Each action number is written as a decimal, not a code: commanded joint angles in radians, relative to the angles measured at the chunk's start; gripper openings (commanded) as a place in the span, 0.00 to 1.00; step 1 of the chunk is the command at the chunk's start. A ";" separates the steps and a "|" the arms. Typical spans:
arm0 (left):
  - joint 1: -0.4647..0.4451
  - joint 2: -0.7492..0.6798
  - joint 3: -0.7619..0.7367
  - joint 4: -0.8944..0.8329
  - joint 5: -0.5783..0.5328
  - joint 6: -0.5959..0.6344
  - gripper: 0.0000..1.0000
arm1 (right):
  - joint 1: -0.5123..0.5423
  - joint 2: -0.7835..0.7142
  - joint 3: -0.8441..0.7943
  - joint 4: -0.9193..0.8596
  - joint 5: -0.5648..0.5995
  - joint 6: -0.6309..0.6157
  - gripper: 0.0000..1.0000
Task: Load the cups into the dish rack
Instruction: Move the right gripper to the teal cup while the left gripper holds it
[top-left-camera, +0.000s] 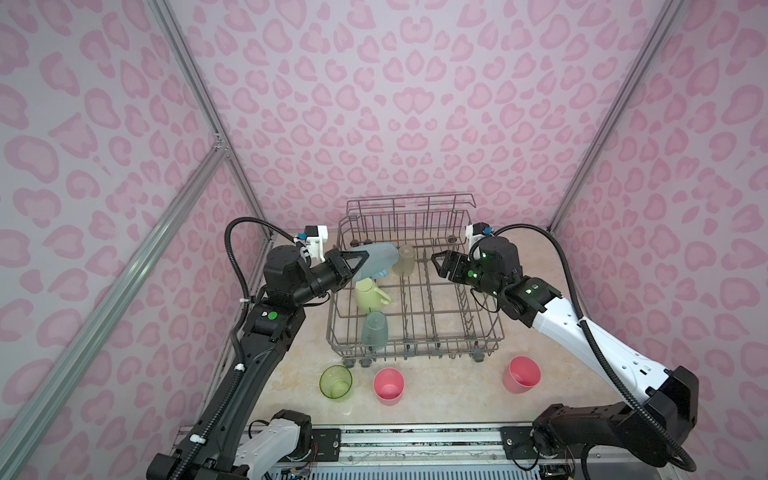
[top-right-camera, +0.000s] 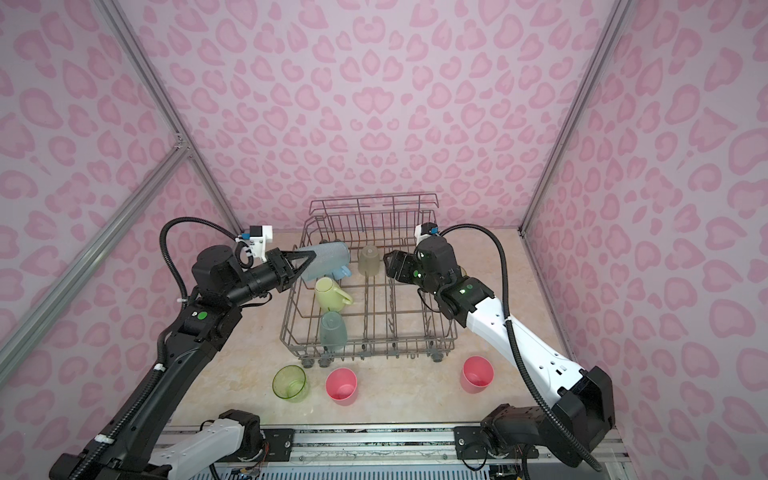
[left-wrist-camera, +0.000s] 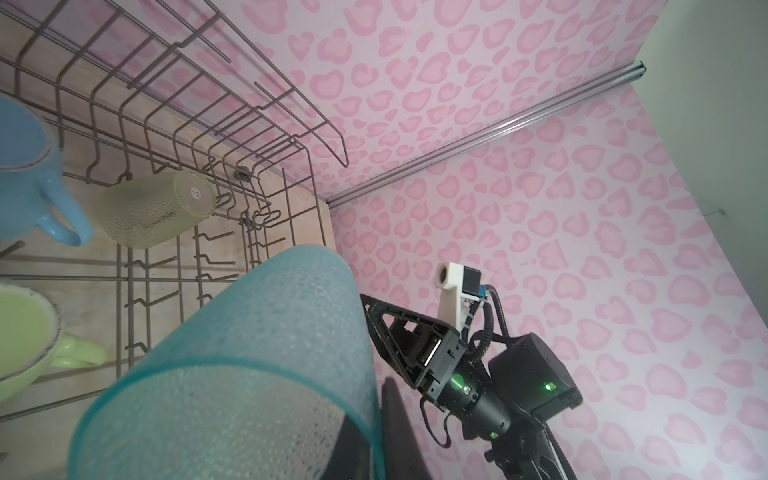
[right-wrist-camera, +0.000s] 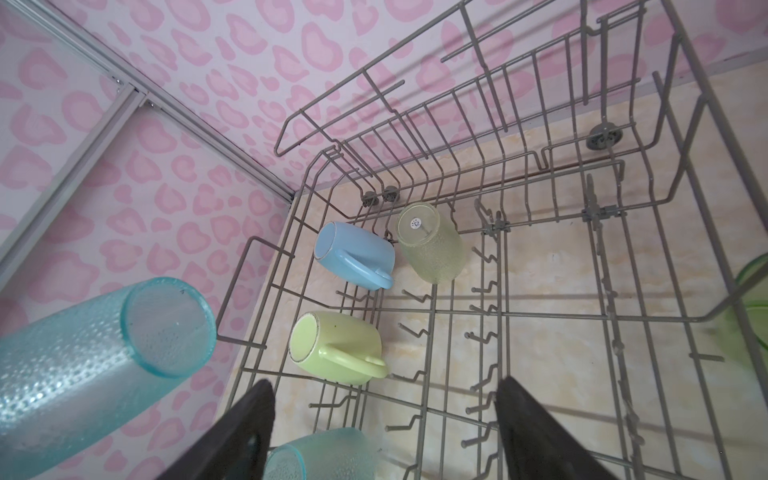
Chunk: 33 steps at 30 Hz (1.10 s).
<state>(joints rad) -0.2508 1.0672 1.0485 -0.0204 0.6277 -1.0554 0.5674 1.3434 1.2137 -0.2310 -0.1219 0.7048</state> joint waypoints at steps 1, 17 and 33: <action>-0.013 0.035 -0.007 0.170 0.030 -0.017 0.03 | -0.020 0.009 0.006 0.092 -0.061 0.108 0.82; -0.119 0.200 -0.004 0.486 0.014 -0.044 0.03 | -0.105 -0.004 -0.022 0.299 -0.073 0.467 0.84; -0.219 0.279 0.009 0.634 -0.036 -0.023 0.03 | -0.116 0.049 -0.059 0.470 -0.167 0.666 0.86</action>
<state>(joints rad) -0.4633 1.3327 1.0447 0.5156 0.6041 -1.0939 0.4515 1.3819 1.1637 0.1631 -0.2596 1.3205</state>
